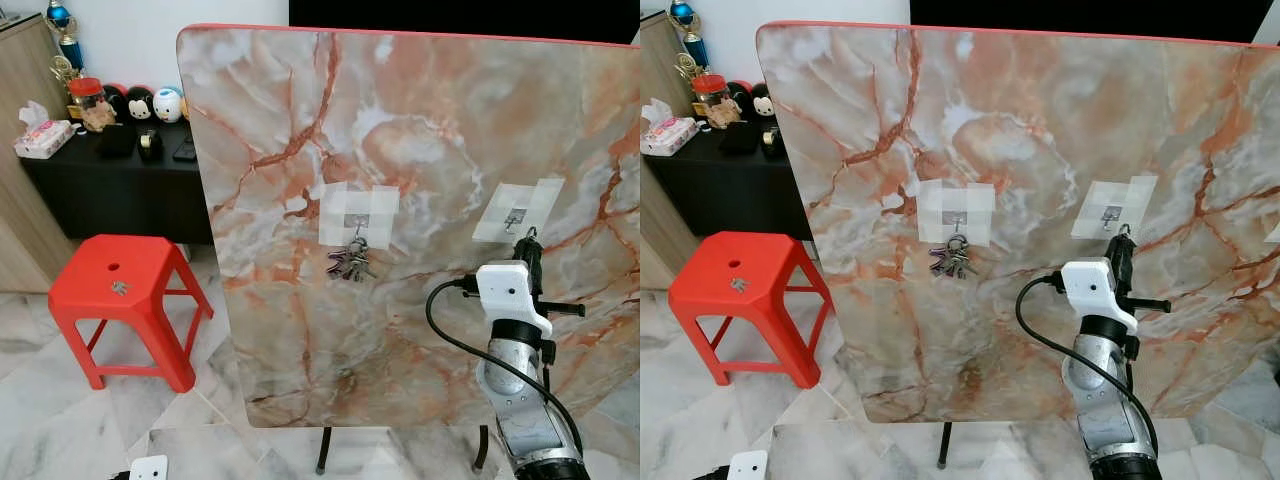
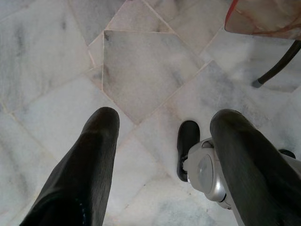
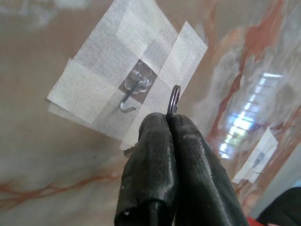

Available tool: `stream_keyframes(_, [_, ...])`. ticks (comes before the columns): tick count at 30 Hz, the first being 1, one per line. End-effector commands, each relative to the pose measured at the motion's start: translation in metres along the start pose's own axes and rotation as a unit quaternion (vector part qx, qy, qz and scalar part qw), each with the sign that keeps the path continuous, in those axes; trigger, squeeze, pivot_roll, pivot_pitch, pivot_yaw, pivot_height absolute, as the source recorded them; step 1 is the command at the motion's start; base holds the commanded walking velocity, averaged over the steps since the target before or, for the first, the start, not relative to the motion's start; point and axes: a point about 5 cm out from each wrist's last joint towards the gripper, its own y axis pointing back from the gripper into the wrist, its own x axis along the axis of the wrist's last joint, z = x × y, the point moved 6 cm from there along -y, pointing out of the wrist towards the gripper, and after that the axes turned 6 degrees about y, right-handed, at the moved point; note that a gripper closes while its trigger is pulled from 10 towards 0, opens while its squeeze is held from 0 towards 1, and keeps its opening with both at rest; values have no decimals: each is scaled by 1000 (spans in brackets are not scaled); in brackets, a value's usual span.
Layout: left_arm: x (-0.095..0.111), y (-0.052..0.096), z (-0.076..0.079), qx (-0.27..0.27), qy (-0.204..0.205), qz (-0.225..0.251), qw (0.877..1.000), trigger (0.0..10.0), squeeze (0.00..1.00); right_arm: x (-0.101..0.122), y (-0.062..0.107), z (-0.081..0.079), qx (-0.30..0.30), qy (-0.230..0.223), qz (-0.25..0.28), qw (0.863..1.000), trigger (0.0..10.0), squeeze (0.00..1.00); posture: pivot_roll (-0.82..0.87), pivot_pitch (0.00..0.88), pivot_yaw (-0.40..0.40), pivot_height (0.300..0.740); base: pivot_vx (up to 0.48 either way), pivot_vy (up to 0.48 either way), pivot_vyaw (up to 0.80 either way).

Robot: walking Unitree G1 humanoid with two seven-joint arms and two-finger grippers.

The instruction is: Hang keys on a hook

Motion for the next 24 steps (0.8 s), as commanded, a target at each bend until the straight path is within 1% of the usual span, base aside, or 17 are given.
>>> stream_keyframes(1, [-10, 2, 3, -2, 3, -17, 1000, 10000, 0, 2, -3, 6, -10, 11, 0, 1000, 10000, 0, 131, 0, -71, 740, 0, 0, 0])
stream_keyframes(9, [-12, 2, 1, -2, 3, -21, 1000, 10000, 0, -3, -2, 2, 0, 31, -11, 999, 10000, 0, 130, 0, -71, 740, 0, 0, 0])
stream_keyframes(13, [-12, 2, 0, -1, 3, -21, 1000, 10000, 0, -6, -2, -2, 11, 39, -20, 999, 10000, 0, 133, 0, -72, 740, 0, 0, 0])
stream_keyframes(19, [-10, 2, -1, -1, 3, -20, 1000, 10000, 0, -5, -2, -9, 29, 52, -16, 998, 10000, 0, 133, 0, -72, 740, 0, 0, 0])
stream_keyframes(24, [-11, 2, -2, 0, 4, -20, 1000, 10000, 0, -6, -3, -9, 29, 57, -20, 998, 10000, 0, 133, 0, -73, 740, 0, 0, 0])
